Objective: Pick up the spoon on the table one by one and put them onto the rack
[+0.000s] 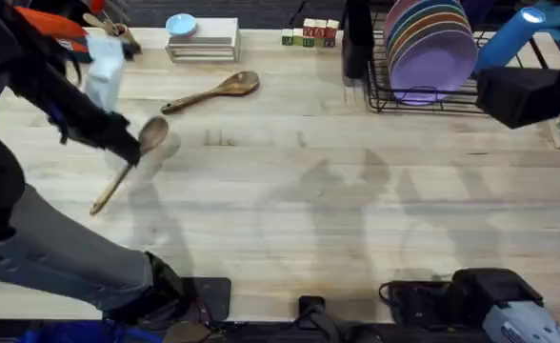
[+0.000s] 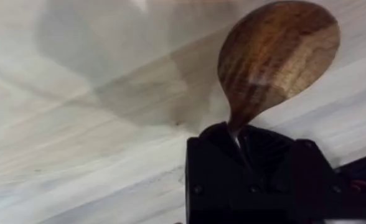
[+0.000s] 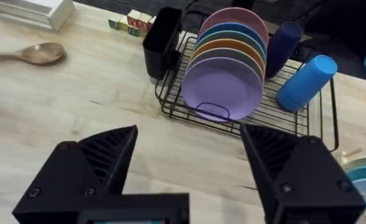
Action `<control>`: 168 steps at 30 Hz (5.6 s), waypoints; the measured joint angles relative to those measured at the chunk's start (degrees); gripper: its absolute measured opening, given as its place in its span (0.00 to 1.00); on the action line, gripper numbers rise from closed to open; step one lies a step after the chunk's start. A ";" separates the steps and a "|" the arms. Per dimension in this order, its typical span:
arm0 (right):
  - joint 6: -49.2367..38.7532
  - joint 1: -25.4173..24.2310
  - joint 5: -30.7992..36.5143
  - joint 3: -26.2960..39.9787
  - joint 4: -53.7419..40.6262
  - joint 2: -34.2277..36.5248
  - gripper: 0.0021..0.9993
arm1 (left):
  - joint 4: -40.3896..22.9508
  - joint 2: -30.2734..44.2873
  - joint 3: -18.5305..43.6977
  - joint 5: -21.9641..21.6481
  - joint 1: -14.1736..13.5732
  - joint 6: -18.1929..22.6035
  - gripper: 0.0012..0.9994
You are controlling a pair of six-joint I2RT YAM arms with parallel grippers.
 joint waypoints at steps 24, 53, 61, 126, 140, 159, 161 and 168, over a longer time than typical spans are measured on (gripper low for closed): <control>-1.77 0.00 0.00 0.00 0.00 0.01 0.99 | 14.99 0.00 19.55 13.19 -37.55 -7.09 0.04; -1.78 0.00 0.00 0.00 -0.02 0.00 0.99 | 74.81 9.71 19.58 31.06 -50.72 -34.45 0.04; -1.80 0.00 0.00 0.00 -0.02 0.00 0.99 | 79.46 12.31 19.58 34.24 -51.67 -41.16 0.04; -1.78 0.00 0.00 0.00 -0.08 0.01 0.99 | 65.50 20.18 19.66 35.35 -52.48 -40.66 1.00; -1.79 0.00 0.00 0.00 -0.07 0.00 0.99 | 54.32 12.00 19.66 33.53 -47.73 -40.65 1.00; -1.80 0.00 0.00 0.00 -0.09 0.00 0.99 | 21.09 -3.93 19.69 17.44 -30.20 -21.67 1.00; -1.80 0.00 0.00 0.00 -0.09 0.00 0.99 | 19.24 -5.04 19.75 14.67 -29.30 -17.92 1.00; -1.80 0.00 0.00 0.00 -0.09 0.02 0.99 | 13.20 -5.20 19.84 3.37 -27.52 -9.14 1.00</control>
